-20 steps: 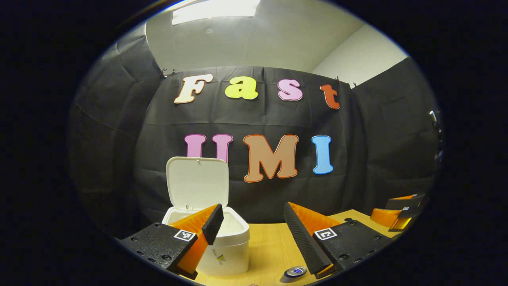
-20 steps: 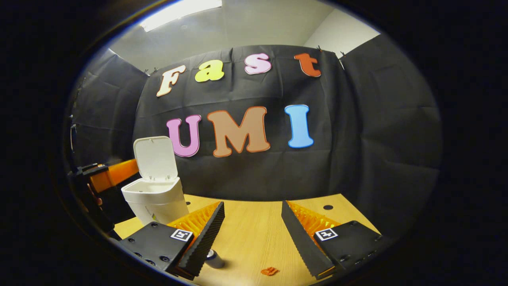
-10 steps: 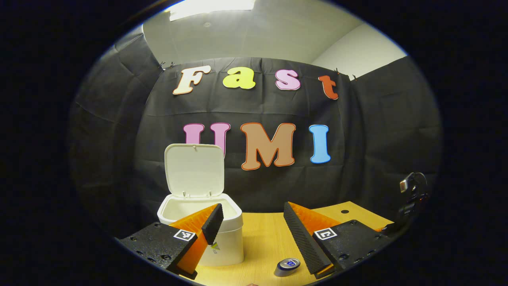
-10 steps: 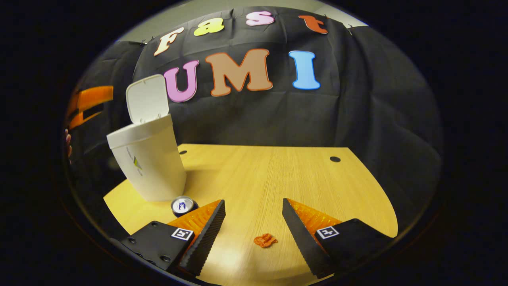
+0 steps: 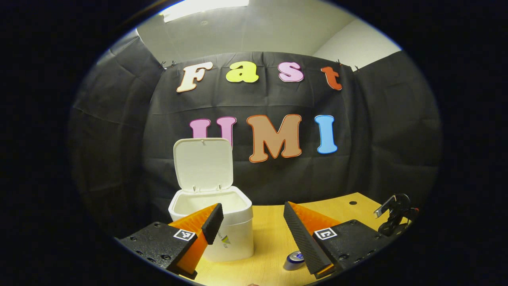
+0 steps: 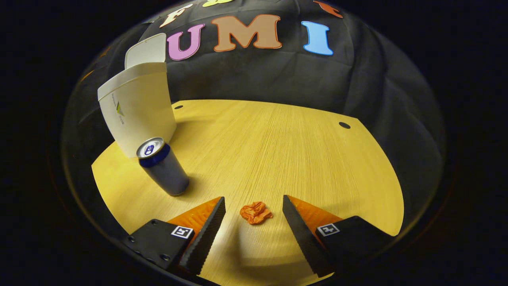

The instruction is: Press the lid of the desktop garbage bin to open it, pick up the crumpled paper on the desktop and throw it into the bin, then pick up the pop can on the desktop and drop it into the bin, and finally close the garbage bin lid.

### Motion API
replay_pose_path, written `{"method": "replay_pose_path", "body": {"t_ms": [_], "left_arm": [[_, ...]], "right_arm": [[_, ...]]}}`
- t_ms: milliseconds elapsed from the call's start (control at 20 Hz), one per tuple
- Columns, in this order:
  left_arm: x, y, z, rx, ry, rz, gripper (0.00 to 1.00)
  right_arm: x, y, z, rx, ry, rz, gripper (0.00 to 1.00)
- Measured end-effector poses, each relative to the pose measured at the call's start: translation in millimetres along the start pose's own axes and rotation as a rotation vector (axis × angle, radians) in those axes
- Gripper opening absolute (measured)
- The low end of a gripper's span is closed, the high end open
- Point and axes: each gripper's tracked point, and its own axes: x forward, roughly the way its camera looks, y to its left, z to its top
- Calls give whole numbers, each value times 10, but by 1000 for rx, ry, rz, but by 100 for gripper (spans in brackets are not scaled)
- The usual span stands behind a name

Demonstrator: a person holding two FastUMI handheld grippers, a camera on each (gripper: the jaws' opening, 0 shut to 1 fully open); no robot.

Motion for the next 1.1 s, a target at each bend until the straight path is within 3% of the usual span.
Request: {"method": "replay_pose_path", "body": {"t_ms": [300, 400, 550, 650, 700, 750, 900, 1100], "left_arm": [[-14, -13, -42, 12, 14, 5, 93], [-8, -23, -40, 18, 16, 5, 93], [0, -16, -61, 24, 22, 6, 93], [-1, -12, -88, 19, 29, 6, 93], [8, -13, -102, 18, 33, 5, 92], [12, -14, -100, 20, 35, 5, 93], [38, -33, -68, 26, 31, 8, 93], [74, -217, -25, 23, 31, 26, 93]], "right_arm": [[252, -42, -149, 6, 57, -13, 97], [299, -77, -221, -2, 89, -16, 94], [310, -63, -259, 5, 102, 7, 72], [331, -45, -242, 0, 92, 27, 45], [340, -28, -237, -4, 86, 33, 42], [352, -14, -226, -10, 81, 38, 24], [290, 2, -143, -20, 53, 62, 23], [-83, 78, 349, -23, -112, 142, 23]]}}
